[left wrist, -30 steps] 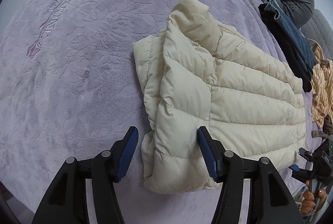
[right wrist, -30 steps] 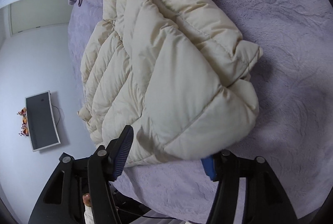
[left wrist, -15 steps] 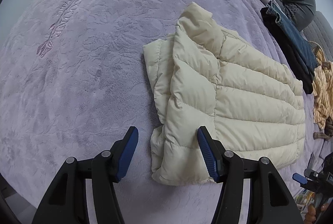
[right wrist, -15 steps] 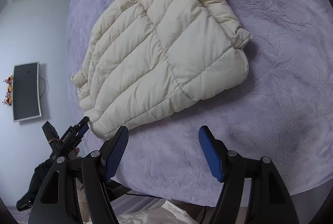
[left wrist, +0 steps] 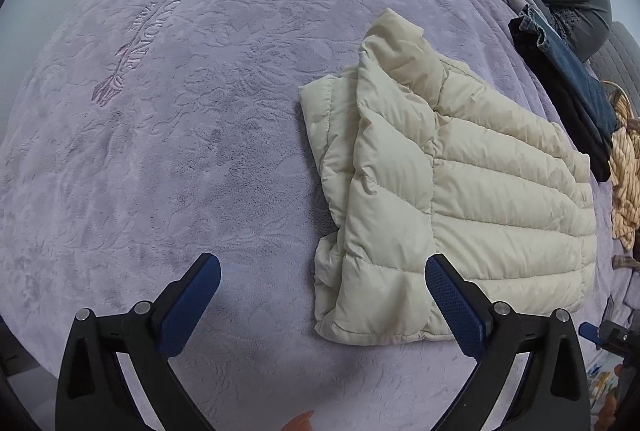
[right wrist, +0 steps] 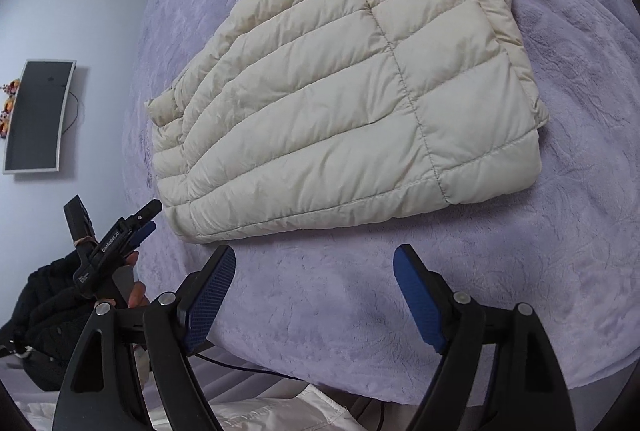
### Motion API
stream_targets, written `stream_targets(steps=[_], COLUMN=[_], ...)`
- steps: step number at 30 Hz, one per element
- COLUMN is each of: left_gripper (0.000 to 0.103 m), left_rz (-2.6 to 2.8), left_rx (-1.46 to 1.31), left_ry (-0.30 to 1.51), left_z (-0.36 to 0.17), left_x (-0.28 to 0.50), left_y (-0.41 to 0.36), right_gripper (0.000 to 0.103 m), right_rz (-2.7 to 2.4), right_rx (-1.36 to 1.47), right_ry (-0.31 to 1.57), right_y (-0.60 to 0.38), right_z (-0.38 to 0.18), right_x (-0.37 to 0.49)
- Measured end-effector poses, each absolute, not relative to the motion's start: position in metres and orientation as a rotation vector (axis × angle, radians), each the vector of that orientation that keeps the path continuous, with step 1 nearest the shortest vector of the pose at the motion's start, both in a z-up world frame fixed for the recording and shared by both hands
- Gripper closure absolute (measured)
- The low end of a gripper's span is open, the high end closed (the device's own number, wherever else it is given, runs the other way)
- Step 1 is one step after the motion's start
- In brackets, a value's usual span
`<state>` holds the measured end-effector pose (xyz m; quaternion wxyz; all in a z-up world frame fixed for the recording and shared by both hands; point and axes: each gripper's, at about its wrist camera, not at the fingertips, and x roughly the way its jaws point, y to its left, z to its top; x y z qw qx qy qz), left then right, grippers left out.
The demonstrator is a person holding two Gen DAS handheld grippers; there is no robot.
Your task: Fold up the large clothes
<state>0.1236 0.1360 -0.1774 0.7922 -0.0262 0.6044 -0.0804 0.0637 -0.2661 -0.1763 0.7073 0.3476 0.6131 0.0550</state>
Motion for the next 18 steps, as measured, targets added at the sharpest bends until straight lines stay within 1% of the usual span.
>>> stream_targets(steps=[11,18], left_gripper=[0.001,0.001], left_rz=[-0.172,-0.215], left_rx=[-0.049,-0.059], left_ry=[1.310,1.250], left_z=[-0.176,-0.152], left_x=[0.122,0.126], left_y=[0.135,0.123], right_gripper=[0.018,0.018], right_rz=[0.165,0.073], right_rx=[0.644,0.478], right_ry=[1.359,1.362], right_y=[-0.249,-0.242], right_z=[-0.168,-0.156], right_x=[0.072,0.087])
